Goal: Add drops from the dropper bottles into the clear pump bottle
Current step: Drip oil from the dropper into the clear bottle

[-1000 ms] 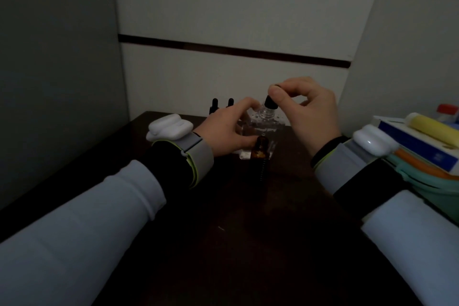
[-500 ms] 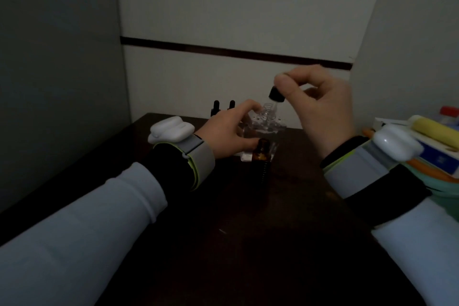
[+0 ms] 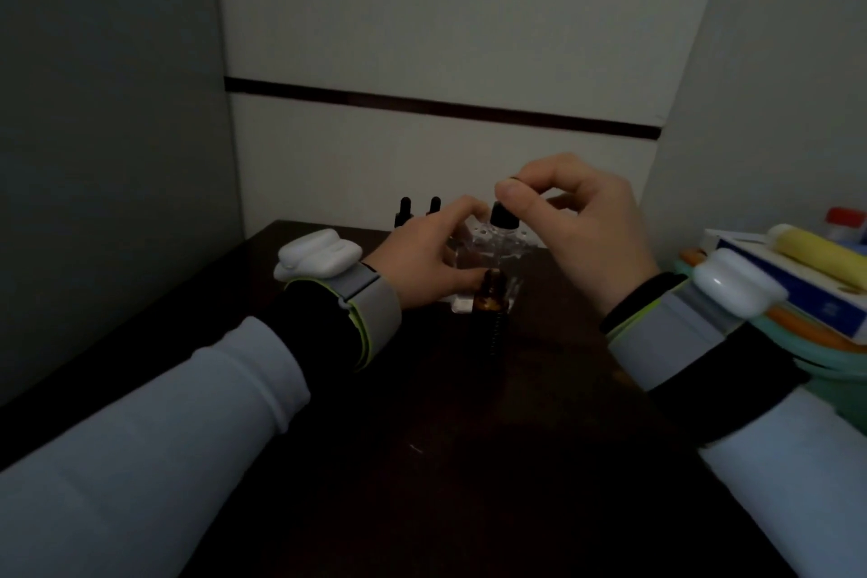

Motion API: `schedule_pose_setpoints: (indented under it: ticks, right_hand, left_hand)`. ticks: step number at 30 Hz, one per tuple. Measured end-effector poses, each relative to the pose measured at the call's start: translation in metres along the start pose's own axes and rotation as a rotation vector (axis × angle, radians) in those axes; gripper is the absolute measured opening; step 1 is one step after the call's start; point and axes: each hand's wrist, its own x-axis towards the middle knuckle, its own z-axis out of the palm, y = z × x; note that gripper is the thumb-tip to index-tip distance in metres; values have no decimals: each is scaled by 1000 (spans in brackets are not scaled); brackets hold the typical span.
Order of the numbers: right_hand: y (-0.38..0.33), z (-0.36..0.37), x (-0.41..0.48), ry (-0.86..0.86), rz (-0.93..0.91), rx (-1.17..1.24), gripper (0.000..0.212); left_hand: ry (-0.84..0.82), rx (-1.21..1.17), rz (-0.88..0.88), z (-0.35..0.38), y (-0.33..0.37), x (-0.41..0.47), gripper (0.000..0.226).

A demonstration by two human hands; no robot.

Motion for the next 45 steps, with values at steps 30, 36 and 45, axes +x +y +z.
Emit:
schedule_pose_setpoints:
  ticks: [30, 36, 45]
  right_hand:
    - [4, 2, 11, 389, -63, 15, 14]
    - [18, 7, 10, 214, -19, -135, 19]
    - [16, 10, 8, 205, -29, -108, 17]
  left_hand:
    - [-13, 4, 7, 1, -3, 1, 52]
    - [-22, 18, -2, -1, 1, 0, 56]
    - [-24, 20, -6, -1, 2, -1, 57]
